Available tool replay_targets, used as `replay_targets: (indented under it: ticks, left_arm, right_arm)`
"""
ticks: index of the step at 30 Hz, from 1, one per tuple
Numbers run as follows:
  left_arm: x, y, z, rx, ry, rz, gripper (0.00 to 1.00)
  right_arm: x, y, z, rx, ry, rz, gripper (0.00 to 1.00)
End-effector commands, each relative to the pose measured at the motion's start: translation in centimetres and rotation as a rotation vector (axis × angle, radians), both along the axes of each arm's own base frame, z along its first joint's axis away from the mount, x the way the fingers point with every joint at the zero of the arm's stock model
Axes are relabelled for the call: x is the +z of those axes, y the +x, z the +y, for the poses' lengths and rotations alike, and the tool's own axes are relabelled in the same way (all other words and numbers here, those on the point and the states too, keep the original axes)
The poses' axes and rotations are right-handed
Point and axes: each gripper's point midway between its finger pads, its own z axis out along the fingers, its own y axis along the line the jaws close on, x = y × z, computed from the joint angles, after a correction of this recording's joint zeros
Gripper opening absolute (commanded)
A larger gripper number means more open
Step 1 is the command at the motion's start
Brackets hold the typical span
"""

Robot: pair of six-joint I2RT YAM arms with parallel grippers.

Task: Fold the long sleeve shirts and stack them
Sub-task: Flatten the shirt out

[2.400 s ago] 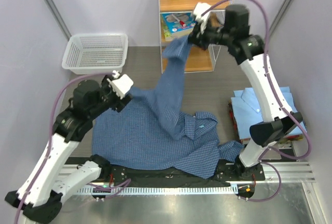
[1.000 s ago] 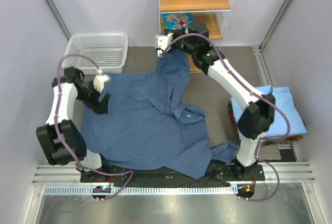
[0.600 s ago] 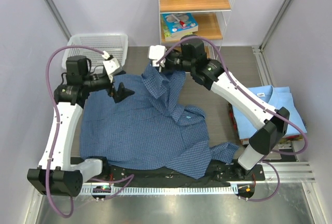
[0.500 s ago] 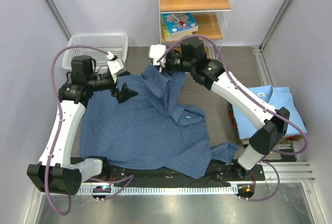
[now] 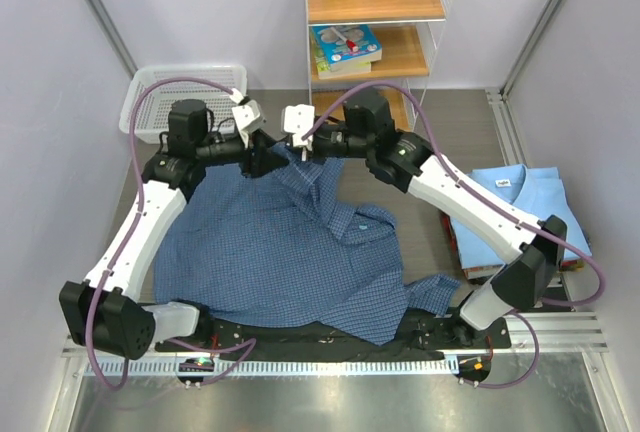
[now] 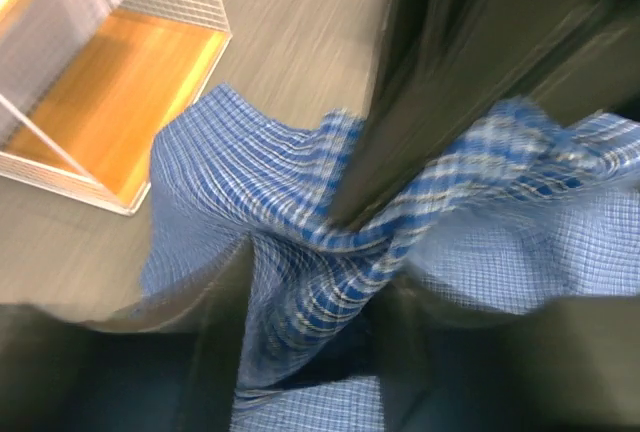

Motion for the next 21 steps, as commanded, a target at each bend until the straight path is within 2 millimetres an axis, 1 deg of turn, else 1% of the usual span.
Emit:
replay_targets:
  ticks: [1,2,3,4,5,6,7,8,9,10,11,12,13,14,15,16,17,18,19,20,21]
  left_arm:
    - [2.1,0.9,-0.4,0.001,-0.037,-0.026,0.05]
    - [2.2,1.1,-0.3,0.015,-0.033,-0.032,0.0]
    - [2.7,1.4,-0.1,0.025,-0.034,-0.051,0.0]
    - [3.5,1.9,0.1,0.047,-0.039,-0.075,0.0]
    - [3.9,2.5,0.5,0.079,-0.04,-0.088,0.0]
    - [4.7,3.2,0.6,0.108,-0.052,-0.106,0.0]
    - [5.4,4.1,0.7,0.139,-0.057,-0.12,0.0]
    - [6.2,4.8,1.1,0.169,-0.069,-0.132,0.0]
    - [6.8,5.8,1.5,0.216,-0.078,-0.142,0.0]
    - [8.2,6.8,1.6,0.241,-0.107,-0.164,0.0]
    - [8.6,7.4,1.7,0.259,-0.115,-0.168,0.0]
    - [9.0,8.1,1.8,0.282,-0.118,-0.174,0.0]
    - [9.8,8.9,1.8,0.293,-0.129,-0.18,0.0]
    - [10.2,9.3,1.7,0.296,-0.134,-0.185,0.0]
    - [10.5,9.8,1.8,0.307,-0.135,-0.191,0.0]
    - [10.8,10.5,1.8,0.319,-0.145,-0.187,0.0]
    - [11.1,10.7,1.8,0.324,-0.15,-0.191,0.0]
    - [11.0,11.1,1.7,0.327,-0.149,-0.189,0.0]
    - [11.3,11.2,1.7,0.325,-0.152,-0.194,0.0]
    - [11.0,11.5,1.6,0.327,-0.15,-0.187,0.0]
    - [11.0,11.6,1.7,0.33,-0.151,-0.188,0.0]
  right_arm:
    - [6.4,-1.1,-1.4,-0.029,0.182,-0.115,0.1]
    - [6.4,-0.5,-1.9,-0.073,0.181,-0.118,0.3]
    - [6.2,1.1,-2.9,-0.191,0.175,-0.105,0.39]
    - [5.6,2.1,-4.1,-0.265,0.17,-0.062,0.5]
    - [4.6,2.8,-5.2,-0.314,0.166,0.021,0.61]
    - [3.0,3.4,-6.4,-0.362,0.144,0.103,0.74]
    - [1.0,5.3,-9.3,-0.452,0.137,0.181,0.79]
    - [-0.3,5.6,-10.5,-0.501,0.166,0.304,0.81]
    - [-3.0,5.9,-11.9,-0.545,0.153,0.395,0.85]
    - [-3.9,6.8,-14.3,-0.586,0.175,0.463,0.86]
    - [-4.8,6.6,-14.8,-0.599,0.202,0.569,0.86]
    - [-6.8,6.3,-15.4,-0.614,0.193,0.643,0.85]
    - [-7.7,5.7,-15.5,-0.579,0.197,0.726,0.83]
    - [-8.3,5.1,-15.2,-0.561,0.21,0.805,0.76]
    - [-10.0,4.3,-14.9,-0.547,0.199,0.88,0.67]
    - [-11.1,3.4,-14.1,-0.498,0.193,0.96,0.64]
    - [-12.4,3.2,-13.7,-0.485,0.201,1.01,0.6]
    - [-13.2,3.0,-13.3,-0.487,0.217,1.095,0.55]
    - [-14.0,2.6,-13.0,-0.477,0.214,1.142,0.55]
    - [-15.4,2.7,-12.6,-0.473,0.226,1.183,0.55]
    - [-15.8,2.6,-12.3,-0.477,0.245,1.227,0.59]
